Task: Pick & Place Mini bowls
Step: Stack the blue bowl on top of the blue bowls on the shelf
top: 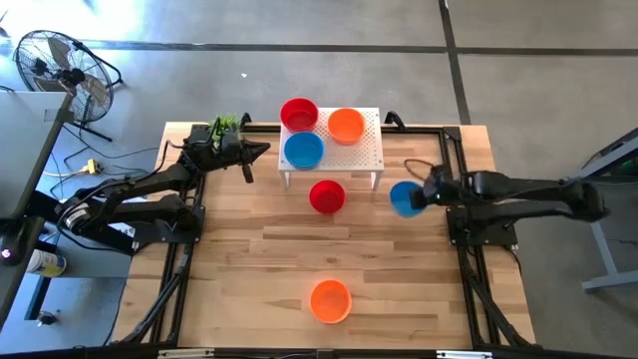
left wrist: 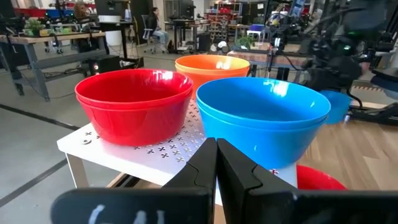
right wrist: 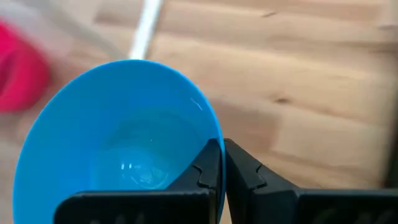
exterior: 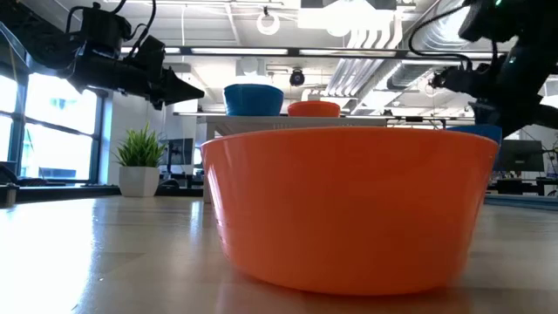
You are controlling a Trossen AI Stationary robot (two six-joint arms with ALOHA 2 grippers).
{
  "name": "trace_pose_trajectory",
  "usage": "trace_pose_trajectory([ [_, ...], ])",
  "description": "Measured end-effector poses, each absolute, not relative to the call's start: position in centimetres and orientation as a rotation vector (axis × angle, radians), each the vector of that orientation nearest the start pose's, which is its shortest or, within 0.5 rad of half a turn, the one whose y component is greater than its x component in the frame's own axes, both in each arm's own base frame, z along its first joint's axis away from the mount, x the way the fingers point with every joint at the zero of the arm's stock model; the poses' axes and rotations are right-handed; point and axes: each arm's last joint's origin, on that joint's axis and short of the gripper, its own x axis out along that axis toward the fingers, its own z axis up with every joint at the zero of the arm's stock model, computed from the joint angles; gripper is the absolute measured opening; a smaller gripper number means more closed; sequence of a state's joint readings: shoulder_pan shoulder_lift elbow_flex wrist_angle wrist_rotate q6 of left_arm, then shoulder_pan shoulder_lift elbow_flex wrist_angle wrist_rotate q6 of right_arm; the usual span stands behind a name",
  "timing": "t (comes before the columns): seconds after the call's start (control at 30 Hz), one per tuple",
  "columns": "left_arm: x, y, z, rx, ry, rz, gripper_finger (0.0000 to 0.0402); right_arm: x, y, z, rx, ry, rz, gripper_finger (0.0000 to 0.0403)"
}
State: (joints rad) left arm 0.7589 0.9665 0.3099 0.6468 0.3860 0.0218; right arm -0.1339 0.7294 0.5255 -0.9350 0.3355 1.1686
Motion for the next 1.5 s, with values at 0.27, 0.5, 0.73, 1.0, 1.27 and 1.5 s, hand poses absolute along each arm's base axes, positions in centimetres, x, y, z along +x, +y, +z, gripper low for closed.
trace_pose_trajectory([
  [0.27, 14.9, 12.6, 21.5, 0.022, 0.046, 0.372, 0.0005, 15.4, 1.3, 18.7, 0.847, 0.783, -0.830, 0.0001],
  [0.5, 14.9, 12.6, 21.2, 0.008, 0.073, 0.359, 0.0005, 19.7, 3.0, 16.3, 0.748, 0.826, -0.729, 0.0001],
  [0.73, 14.9, 12.6, 20.8, 0.063, 0.117, 0.353, 0.0005, 24.7, 3.4, 15.6, 0.582, 0.869, -0.687, 0.0001],
  [1.0, 14.9, 12.5, 20.6, 0.048, 0.137, 0.336, 0.0005, 29.2, 3.7, 14.8, 0.526, 0.802, -0.573, 0.0001],
  [1.27, 14.9, 12.5, 20.4, 0.031, 0.160, 0.343, 0.0005, 30.9, 4.0, 14.9, 0.517, 0.673, -0.483, 0.0015],
  [1.5, 14.8, 12.5, 19.9, 0.010, 0.201, 0.383, 0.0005, 31.2, 4.1, 15.4, 0.455, 0.628, -0.446, 0.0068],
])
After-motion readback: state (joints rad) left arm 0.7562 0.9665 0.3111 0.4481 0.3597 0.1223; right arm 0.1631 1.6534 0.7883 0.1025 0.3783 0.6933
